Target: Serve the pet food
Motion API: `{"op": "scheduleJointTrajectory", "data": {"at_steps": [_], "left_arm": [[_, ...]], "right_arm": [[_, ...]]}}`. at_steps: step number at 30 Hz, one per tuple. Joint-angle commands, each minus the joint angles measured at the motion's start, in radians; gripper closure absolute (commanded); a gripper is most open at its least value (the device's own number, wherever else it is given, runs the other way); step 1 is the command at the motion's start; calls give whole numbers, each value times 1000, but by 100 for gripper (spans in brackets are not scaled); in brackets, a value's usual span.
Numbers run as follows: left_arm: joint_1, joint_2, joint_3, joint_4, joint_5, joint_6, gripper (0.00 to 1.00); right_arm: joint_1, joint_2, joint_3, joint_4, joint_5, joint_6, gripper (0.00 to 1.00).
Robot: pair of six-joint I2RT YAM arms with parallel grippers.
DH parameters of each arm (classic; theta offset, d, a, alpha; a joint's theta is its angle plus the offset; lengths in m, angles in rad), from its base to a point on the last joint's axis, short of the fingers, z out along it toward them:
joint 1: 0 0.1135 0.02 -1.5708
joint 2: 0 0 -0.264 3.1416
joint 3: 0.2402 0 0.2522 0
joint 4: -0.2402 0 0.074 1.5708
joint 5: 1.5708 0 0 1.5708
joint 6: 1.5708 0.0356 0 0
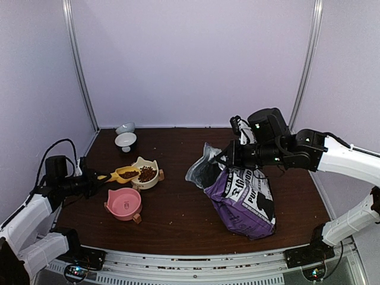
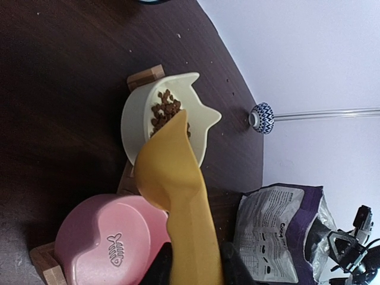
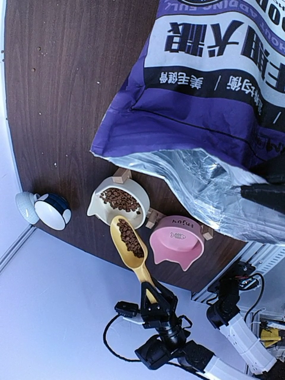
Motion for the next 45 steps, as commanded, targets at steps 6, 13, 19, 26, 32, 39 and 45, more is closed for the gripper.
{"op": "scheduleJointTrajectory", "data": {"at_steps": [6,13,19,26,32,39,45], "left_arm": [[23,39,101,-70,-27,122,100],[26,78,152,-117,-39,188,100],[26,120,207,-172,-45,247,100],[26,152,255,-231,-64,309,100],[26,172,314,-301,-83,382,100],[25,200,400,-422,-108,497,100],[21,236,460,-448,-91,535,100]], "right_arm": [[-15,-31,-4,49,32,0,100],[-18,-29,-9,49,29,1,100],[-21,-27,-11,49,25,-2,100],[-26,-32,-17,51,24,1,100],[-29,-31,-19,52,20,1,100],[-30,-20,-16,60,9,-1,100],[-30,-12,-11,61,2,-1,100]]}}
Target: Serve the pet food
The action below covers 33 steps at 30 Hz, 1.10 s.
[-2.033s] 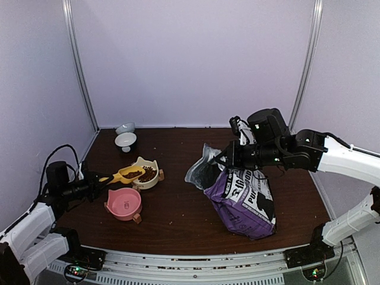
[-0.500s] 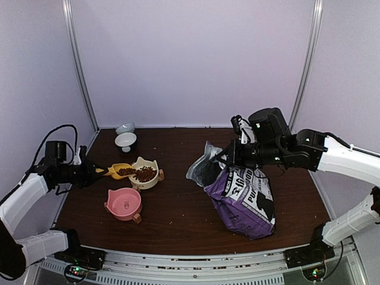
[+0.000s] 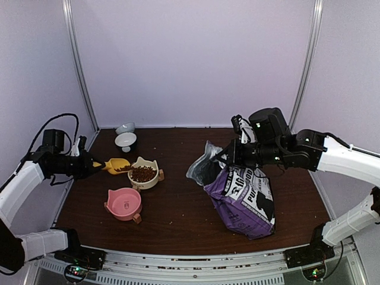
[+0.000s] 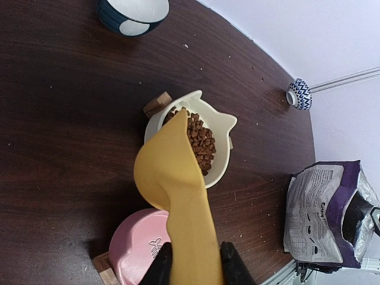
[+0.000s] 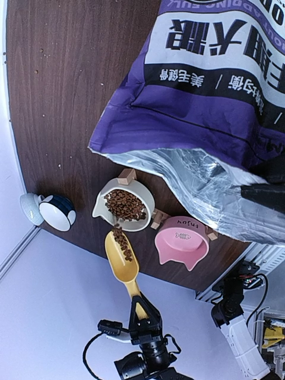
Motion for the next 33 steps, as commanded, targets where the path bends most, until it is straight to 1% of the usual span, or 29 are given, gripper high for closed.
{"op": "scheduleJointTrajectory", "data": {"at_steps": [1,8,15,20,24,28,31,33], "left_arm": [[-2,29,70,-20,8,71,100],[-66,71,133,-64,-40,117,100],[-149,84,206,-150,-181,202,100],[-196,81,247,-197,-253,249,100],[-246,93,268,-200,-280,257,100],[-300,85,296,-202,-352,270,100],[-319,79,308,-210,-398,286,100],[-321,72,309,-211,-393,289,100]], "right_arm": [[-11,-10,2,38,8,-2,100],[-11,-12,-2,40,9,-2,100],[-10,-6,0,39,1,-4,100],[-11,4,12,38,-6,-9,100],[-11,16,19,40,-16,-10,100],[-11,13,16,37,-14,-12,100],[-10,8,10,35,-14,-13,100],[-11,10,8,36,-20,-14,100]]}}
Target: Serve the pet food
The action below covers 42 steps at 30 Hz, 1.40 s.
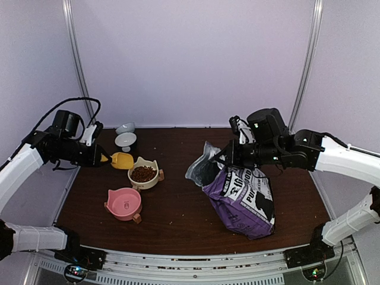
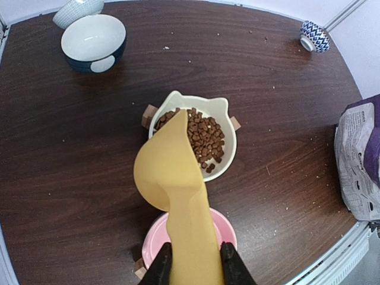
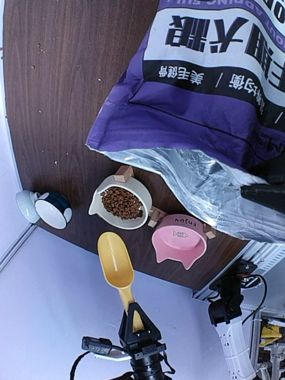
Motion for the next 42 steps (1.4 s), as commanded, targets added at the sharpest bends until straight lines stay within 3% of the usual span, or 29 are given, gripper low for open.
{"op": "scheduleJointTrajectory", "data": {"at_steps": [1,10,14,26,29,33,37,42], "left_arm": [[-10,-24,39,11,-37,33,100],[-68,-125,78,193,498,-77,100],[-214,-150,75,235,525,-100,100],[-495,-26,-37,281,261,-116,100],[-600,48,-50,335,89,-123,100],[-705,157,-78,483,-264,-126,100],[-746,284,-108,719,-416,-129,100],[-817,426,-21,779,-647,-99,100]], "right_arm": [[-7,-2,9,26,-3,-12,100],[40,53,70,25,-22,-58,100],[67,107,119,13,-30,-72,100],[125,193,229,4,-42,-85,100],[138,215,264,7,-48,-85,100],[156,244,295,12,-56,-85,100],[161,238,282,23,-48,-73,100],[159,209,251,32,-34,-69,100]]}}
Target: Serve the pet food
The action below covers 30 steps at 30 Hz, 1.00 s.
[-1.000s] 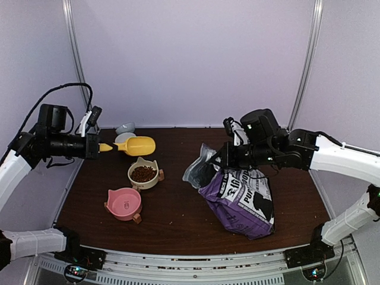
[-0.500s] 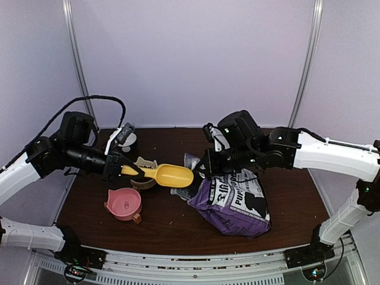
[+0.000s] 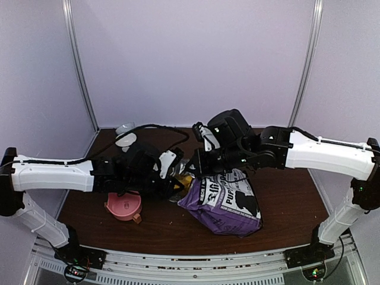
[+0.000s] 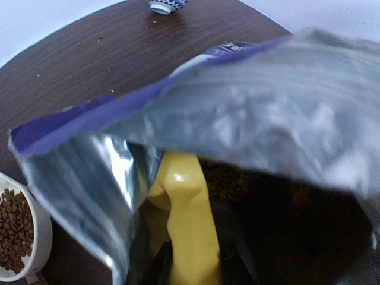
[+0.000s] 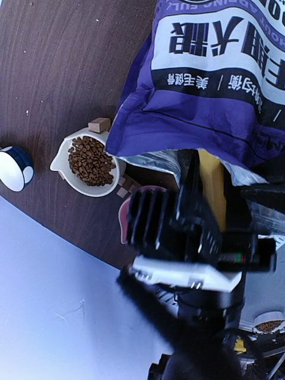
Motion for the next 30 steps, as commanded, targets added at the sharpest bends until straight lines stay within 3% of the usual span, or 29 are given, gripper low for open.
{"op": "scheduleJointTrajectory", "data": {"at_steps": [1,9,12,19,30], "left_arm": [[-36,74,63,180,-335,20,100],[-50,45,-29,277,-419,1,100],[-50,78,8,198,-382,11,100],[-51,188,72,13,-71,116,100],[-48,271,138,-48,464,261,100]], "right_arm": [[6,-52,4,83,4,0,100],[-9,-61,-23,111,-21,4,100],[-17,-68,-34,113,-27,5,100],[-40,-100,-68,117,-29,6,100],[-68,-124,-95,118,-27,13,100]]}}
